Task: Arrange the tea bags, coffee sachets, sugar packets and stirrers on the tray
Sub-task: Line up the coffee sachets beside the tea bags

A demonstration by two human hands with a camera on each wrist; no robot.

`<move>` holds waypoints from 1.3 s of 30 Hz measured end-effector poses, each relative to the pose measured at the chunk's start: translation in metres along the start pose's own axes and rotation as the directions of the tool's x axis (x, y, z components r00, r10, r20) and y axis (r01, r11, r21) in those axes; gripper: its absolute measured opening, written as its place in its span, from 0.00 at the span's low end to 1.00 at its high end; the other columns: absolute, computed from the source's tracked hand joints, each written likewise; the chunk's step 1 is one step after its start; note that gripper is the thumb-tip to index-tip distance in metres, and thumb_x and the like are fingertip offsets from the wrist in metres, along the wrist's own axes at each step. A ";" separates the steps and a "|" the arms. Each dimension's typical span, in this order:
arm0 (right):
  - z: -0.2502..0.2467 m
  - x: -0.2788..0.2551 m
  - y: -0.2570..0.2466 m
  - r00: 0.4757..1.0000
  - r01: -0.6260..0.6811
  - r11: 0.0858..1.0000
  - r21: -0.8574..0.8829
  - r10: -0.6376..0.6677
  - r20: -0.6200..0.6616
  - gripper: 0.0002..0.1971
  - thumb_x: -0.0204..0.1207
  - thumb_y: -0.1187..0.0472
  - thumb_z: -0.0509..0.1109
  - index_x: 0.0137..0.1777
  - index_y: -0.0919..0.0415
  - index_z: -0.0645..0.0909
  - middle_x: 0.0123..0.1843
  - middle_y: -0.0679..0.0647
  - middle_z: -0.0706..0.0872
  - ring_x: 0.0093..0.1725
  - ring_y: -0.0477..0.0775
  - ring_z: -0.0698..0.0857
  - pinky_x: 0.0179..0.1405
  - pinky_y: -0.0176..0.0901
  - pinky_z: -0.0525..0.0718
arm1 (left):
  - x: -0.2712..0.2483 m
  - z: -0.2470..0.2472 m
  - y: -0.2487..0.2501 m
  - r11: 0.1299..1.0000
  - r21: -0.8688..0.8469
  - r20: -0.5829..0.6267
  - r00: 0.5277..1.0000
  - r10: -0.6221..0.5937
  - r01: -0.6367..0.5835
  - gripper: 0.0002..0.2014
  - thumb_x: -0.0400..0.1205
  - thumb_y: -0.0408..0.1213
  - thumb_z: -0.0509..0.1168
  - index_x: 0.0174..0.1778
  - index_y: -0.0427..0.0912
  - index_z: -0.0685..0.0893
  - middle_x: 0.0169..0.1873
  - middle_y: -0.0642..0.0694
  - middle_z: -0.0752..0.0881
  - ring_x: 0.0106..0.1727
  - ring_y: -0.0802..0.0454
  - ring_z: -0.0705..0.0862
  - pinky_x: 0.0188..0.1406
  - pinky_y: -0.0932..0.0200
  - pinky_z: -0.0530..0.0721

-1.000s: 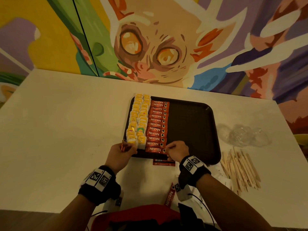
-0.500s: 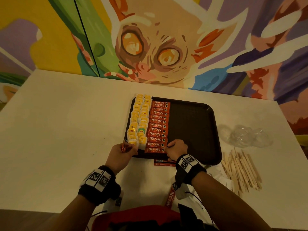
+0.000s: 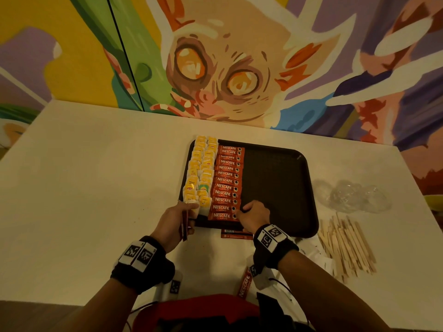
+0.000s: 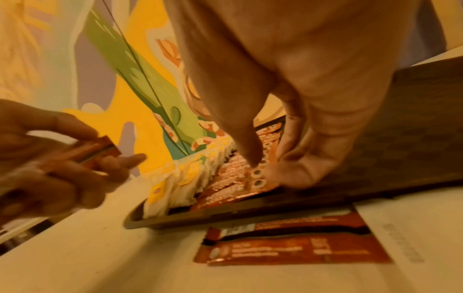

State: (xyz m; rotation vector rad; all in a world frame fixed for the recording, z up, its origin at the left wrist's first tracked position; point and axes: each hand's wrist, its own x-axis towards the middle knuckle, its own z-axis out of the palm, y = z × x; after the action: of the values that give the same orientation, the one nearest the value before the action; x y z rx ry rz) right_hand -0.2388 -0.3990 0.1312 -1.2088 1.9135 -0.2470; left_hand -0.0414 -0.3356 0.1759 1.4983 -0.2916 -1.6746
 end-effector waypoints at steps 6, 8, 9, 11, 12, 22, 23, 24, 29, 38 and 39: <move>0.005 -0.042 -0.018 0.920 0.258 0.943 0.211 -0.306 0.243 0.08 0.79 0.52 0.73 0.54 0.52 0.81 0.55 0.46 0.84 0.46 0.47 0.88 0.41 0.41 0.90 | -0.003 0.000 0.002 0.998 -0.056 0.004 1.000 0.005 -0.005 0.17 0.83 0.40 0.61 0.61 0.30 0.81 0.39 0.39 0.77 0.33 0.48 0.77 0.34 0.54 0.77; 0.010 -0.061 -0.025 0.838 0.291 0.915 0.281 -0.385 0.386 0.12 0.76 0.53 0.76 0.55 0.56 0.81 0.52 0.50 0.86 0.40 0.48 0.88 0.36 0.40 0.89 | -0.003 0.000 0.003 0.996 -0.089 0.009 1.000 0.005 -0.005 0.21 0.84 0.43 0.59 0.65 0.30 0.80 0.48 0.36 0.78 0.39 0.44 0.79 0.38 0.50 0.79; 0.013 -0.068 -0.026 0.805 0.291 0.905 0.310 -0.407 0.431 0.15 0.74 0.54 0.78 0.56 0.57 0.81 0.51 0.52 0.87 0.41 0.49 0.88 0.37 0.42 0.89 | -0.002 0.001 0.003 0.994 -0.109 0.016 1.000 0.002 -0.001 0.21 0.85 0.44 0.57 0.67 0.32 0.80 0.52 0.35 0.78 0.42 0.42 0.81 0.41 0.49 0.80; 0.020 -0.077 -0.026 0.770 0.303 0.887 0.348 -0.443 0.459 0.21 0.68 0.55 0.83 0.56 0.57 0.79 0.51 0.52 0.85 0.44 0.50 0.88 0.42 0.48 0.91 | -0.002 0.002 0.004 0.990 -0.143 0.024 1.000 0.001 0.002 0.21 0.87 0.44 0.55 0.68 0.33 0.79 0.56 0.34 0.81 0.50 0.39 0.85 0.47 0.47 0.84; 0.022 -0.079 -0.026 0.765 0.320 0.879 0.355 -0.460 0.450 0.23 0.66 0.56 0.85 0.56 0.57 0.78 0.51 0.52 0.85 0.45 0.50 0.88 0.45 0.48 0.91 | -0.003 0.004 0.005 0.988 -0.153 0.027 1.000 0.008 -0.004 0.21 0.88 0.43 0.54 0.67 0.32 0.79 0.56 0.34 0.82 0.53 0.39 0.85 0.49 0.48 0.85; 0.023 -0.076 -0.026 0.789 0.404 0.801 0.441 -0.549 0.274 0.14 0.73 0.68 0.77 0.54 0.55 0.81 0.48 0.47 0.85 0.50 0.54 0.90 0.51 0.52 0.91 | -0.007 0.002 0.007 0.994 -0.101 0.039 0.998 0.042 -0.038 0.17 0.88 0.36 0.55 0.65 0.30 0.80 0.60 0.32 0.86 0.60 0.39 0.86 0.61 0.45 0.83; 0.023 -0.075 -0.025 0.782 0.414 0.808 0.419 -0.552 0.290 0.16 0.72 0.66 0.79 0.57 0.55 0.81 0.51 0.48 0.85 0.51 0.52 0.90 0.52 0.51 0.91 | -0.008 0.003 0.006 0.996 -0.074 0.051 0.997 0.059 -0.055 0.16 0.89 0.35 0.53 0.65 0.30 0.80 0.57 0.34 0.88 0.57 0.41 0.88 0.55 0.50 0.85; 0.023 -0.075 -0.025 0.775 0.419 0.813 0.404 -0.552 0.306 0.19 0.70 0.64 0.80 0.59 0.54 0.80 0.55 0.49 0.85 0.51 0.51 0.90 0.52 0.51 0.91 | -0.009 0.005 0.004 0.996 -0.057 0.071 0.995 0.076 -0.072 0.16 0.89 0.34 0.52 0.65 0.31 0.80 0.56 0.36 0.88 0.55 0.43 0.88 0.49 0.53 0.87; 0.023 -0.077 -0.024 0.783 0.407 0.805 0.431 -0.551 0.290 0.28 0.64 0.62 0.85 0.63 0.52 0.78 0.62 0.51 0.82 0.50 0.50 0.90 0.48 0.51 0.92 | -0.014 0.009 0.006 0.996 -0.030 0.107 0.990 0.088 -0.085 0.16 0.90 0.35 0.51 0.62 0.34 0.81 0.57 0.35 0.87 0.55 0.42 0.88 0.44 0.54 0.89; 0.023 -0.082 -0.027 0.689 0.622 0.722 0.303 -0.688 0.226 0.25 0.68 0.68 0.82 0.64 0.54 0.82 0.66 0.49 0.72 0.49 0.50 0.86 0.49 0.38 0.90 | -0.010 0.006 0.007 0.996 -0.049 0.086 0.993 0.079 -0.075 0.16 0.89 0.38 0.53 0.61 0.34 0.83 0.58 0.35 0.88 0.58 0.41 0.87 0.52 0.49 0.85; 0.025 -0.081 -0.027 0.674 0.655 0.707 0.268 -0.707 0.216 0.24 0.69 0.68 0.81 0.64 0.56 0.83 0.66 0.49 0.72 0.50 0.48 0.86 0.49 0.35 0.88 | -0.010 0.006 0.007 0.996 -0.047 0.090 0.993 0.074 -0.070 0.16 0.89 0.38 0.53 0.61 0.34 0.83 0.57 0.36 0.88 0.57 0.42 0.88 0.51 0.50 0.85</move>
State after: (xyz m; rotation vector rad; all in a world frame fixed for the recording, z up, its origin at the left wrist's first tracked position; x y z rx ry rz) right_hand -0.1883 -0.3403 0.1745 -1.7012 1.0693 -0.5718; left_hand -0.0443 -0.3349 0.1896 1.3653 -0.3519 -1.6848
